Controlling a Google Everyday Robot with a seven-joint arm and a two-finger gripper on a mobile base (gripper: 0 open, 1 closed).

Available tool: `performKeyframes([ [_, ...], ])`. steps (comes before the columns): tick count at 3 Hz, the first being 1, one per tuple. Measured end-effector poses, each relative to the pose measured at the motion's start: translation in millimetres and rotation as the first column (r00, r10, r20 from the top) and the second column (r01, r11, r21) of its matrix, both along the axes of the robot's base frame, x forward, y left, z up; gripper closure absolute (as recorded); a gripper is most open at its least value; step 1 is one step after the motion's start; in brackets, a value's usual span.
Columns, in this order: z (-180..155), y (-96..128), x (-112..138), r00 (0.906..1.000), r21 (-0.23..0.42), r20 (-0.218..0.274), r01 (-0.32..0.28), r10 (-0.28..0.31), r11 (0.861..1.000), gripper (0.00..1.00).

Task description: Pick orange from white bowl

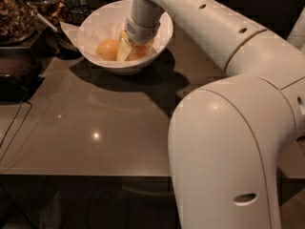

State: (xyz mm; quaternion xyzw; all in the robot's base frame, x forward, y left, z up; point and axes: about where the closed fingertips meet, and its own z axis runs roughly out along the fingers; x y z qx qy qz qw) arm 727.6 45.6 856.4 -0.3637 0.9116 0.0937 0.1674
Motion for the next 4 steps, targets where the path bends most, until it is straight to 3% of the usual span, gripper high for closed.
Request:
performKeyframes([
  [2, 0, 0, 0, 1.0, 0.003, 0.001, -0.002, 0.002, 1.0, 0.93],
  [3, 19, -9, -6, 0.9998, 0.066, 0.015, -0.013, 0.012, 0.998, 1.0],
  [4, 49, -17, -14, 0.998, 0.13, 0.057, -0.035, 0.028, 0.991, 1.0],
])
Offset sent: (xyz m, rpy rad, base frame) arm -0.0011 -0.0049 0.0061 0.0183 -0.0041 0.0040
